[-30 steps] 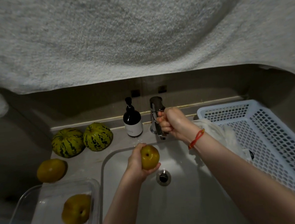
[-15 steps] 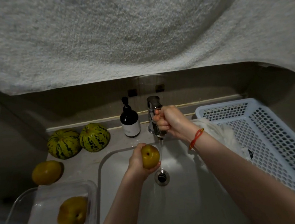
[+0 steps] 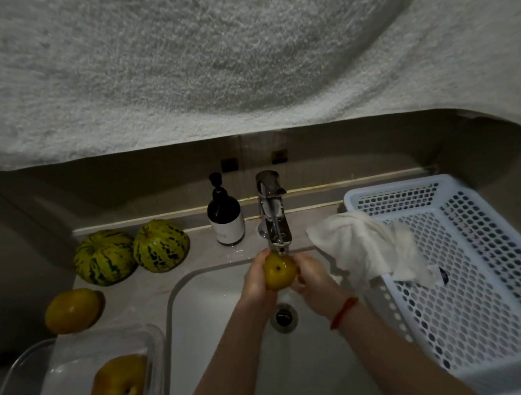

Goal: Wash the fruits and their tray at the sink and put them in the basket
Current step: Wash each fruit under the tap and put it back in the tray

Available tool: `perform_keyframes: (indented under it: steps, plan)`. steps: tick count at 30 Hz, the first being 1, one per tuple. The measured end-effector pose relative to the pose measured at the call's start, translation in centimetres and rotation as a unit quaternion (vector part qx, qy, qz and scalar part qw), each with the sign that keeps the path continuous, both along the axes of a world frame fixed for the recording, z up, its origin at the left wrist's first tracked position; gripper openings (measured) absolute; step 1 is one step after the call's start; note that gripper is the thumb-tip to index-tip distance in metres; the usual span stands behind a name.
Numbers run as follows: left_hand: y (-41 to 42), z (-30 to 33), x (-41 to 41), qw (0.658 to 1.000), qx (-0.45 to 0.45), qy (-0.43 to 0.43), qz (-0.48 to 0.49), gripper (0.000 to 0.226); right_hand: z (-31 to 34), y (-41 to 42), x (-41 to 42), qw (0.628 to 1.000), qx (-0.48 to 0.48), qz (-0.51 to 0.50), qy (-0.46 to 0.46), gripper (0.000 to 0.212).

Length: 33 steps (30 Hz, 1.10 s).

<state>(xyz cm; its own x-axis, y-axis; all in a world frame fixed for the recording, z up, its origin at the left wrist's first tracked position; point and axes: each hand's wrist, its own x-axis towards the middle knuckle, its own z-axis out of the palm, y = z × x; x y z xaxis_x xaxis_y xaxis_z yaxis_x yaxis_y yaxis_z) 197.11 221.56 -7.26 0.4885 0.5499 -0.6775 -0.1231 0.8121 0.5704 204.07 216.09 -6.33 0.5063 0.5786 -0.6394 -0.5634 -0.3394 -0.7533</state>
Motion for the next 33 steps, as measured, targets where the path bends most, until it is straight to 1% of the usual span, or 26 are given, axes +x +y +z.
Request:
perform_keyframes:
  steps: [1, 2, 3, 4, 5, 7, 8, 9, 10, 12, 14, 16, 17, 18, 20, 21, 23, 25, 27, 29, 30, 31, 32, 33]
  plan:
    - [-0.2, -0.1, 0.1, 1.000, 0.003, -0.009, -0.003, 0.032, -0.5, 0.6, -0.4, 0.999, -0.013, 0.010, 0.041, 0.016]
    - [-0.3, -0.3, 0.1, 1.000, 0.008, -0.005, -0.008, 0.034, -0.9, 1.2, -0.5, 0.998, -0.027, 0.015, 0.060, 0.019]
    - [-0.4, -0.4, 0.0, 1.000, 0.014, 0.000, -0.012, 0.036, -1.5, 1.8, -0.5, 0.998, -0.035, 0.017, 0.044, 0.019]
    - [-0.4, -0.6, 0.0, 1.000, 0.021, 0.005, -0.007, 0.036, -2.0, 2.4, -0.5, 0.999, -0.043, 0.018, -0.006, 0.018]
    - [-0.4, -0.7, 0.0, 1.000, 0.025, 0.005, 0.008, 0.036, -2.5, 2.7, -0.7, 0.995, -0.056, 0.015, -0.079, 0.018]
    - [-0.1, -0.8, 0.2, 0.998, 0.054, 0.020, 0.032, 0.036, -3.1, 3.1, -1.5, 0.971, -0.074, 0.018, -0.225, 0.022]
    - [0.1, -0.8, 0.3, 0.996, 0.073, 0.033, 0.031, 0.036, -3.2, 3.1, -2.0, 0.957, -0.073, 0.023, -0.280, 0.024]
    - [0.3, -0.7, 0.3, 0.995, 0.082, 0.042, 0.023, 0.036, -3.4, 3.1, -2.4, 0.945, -0.072, 0.030, -0.319, 0.026]
    - [0.5, -0.4, 0.3, 0.996, 0.072, 0.045, 0.006, 0.037, -3.7, 3.1, -2.7, 0.934, -0.069, 0.037, -0.349, 0.028]
    - [0.8, -0.1, 0.1, 0.998, 0.031, 0.043, -0.037, 0.042, -4.2, 3.2, -2.8, 0.927, -0.036, 0.045, -0.370, 0.030]
    - [1.1, -0.2, -0.2, 0.996, 0.009, 0.063, -0.059, 0.042, -4.1, 3.3, -2.8, 0.946, -0.001, 0.022, -0.322, 0.024]
    - [0.9, -0.4, 0.1, 0.992, 0.015, 0.112, -0.050, 0.035, -3.9, 3.3, -2.5, 0.975, 0.014, -0.038, -0.221, 0.015]
    - [0.7, -0.7, 0.4, 0.988, 0.039, 0.143, -0.035, 0.028, -3.9, 3.2, -2.1, 0.982, 0.014, -0.055, -0.181, 0.017]
    - [0.3, -1.0, 0.7, 0.982, 0.076, 0.173, -0.023, 0.023, -3.8, 3.3, -1.6, 0.985, 0.006, -0.044, -0.165, 0.019]
    - [-0.4, -1.4, 1.2, 0.969, 0.139, 0.203, -0.018, 0.029, -3.2, 3.2, -0.9, 0.986, -0.026, 0.016, -0.167, 0.017]
    - [-0.6, -1.4, 1.3, 0.963, 0.157, 0.217, -0.024, 0.032, -3.0, 3.3, -0.9, 0.984, -0.032, 0.022, -0.174, 0.017]
    - [-0.5, -1.1, 1.2, 0.954, 0.164, 0.247, -0.033, 0.034, -2.9, 3.4, -1.2, 0.980, -0.019, -0.004, -0.198, 0.019]
    - [0.2, -0.8, 1.1, 0.968, 0.123, 0.218, -0.007, 0.029, -3.2, 3.5, -1.9, 0.973, -0.004, -0.025, -0.229, 0.016]
    - [0.6, -0.4, 1.0, 0.980, 0.088, 0.180, 0.000, 0.027, -3.5, 3.5, -2.6, 0.978, 0.032, -0.054, -0.198, 0.013]
    - [0.4, -0.5, 0.9, 0.987, 0.078, 0.134, 0.034, 0.028, -3.4, 3.5, -2.9, 0.980, 0.052, -0.105, -0.162, 0.017]
    - [0.1, -0.5, 0.9, 0.988, 0.093, 0.108, 0.053, 0.026, -3.3, 3.5, -3.0, 0.980, 0.041, -0.123, -0.154, 0.017]
    - [-0.1, -0.4, 0.8, 0.986, 0.126, 0.094, 0.061, 0.027, -3.4, 3.5, -3.0, 0.981, 0.031, -0.140, -0.134, 0.014]
    - [-0.1, -0.4, 0.7, 0.979, 0.175, 0.092, 0.055, 0.027, -3.3, 3.5, -2.9, 0.984, 0.014, -0.148, -0.095, 0.008]
    - [-0.1, -0.5, 0.5, 0.969, 0.225, 0.094, 0.036, 0.027, -3.1, 3.4, -2.6, 0.988, 0.004, -0.152, -0.032, 0.002]
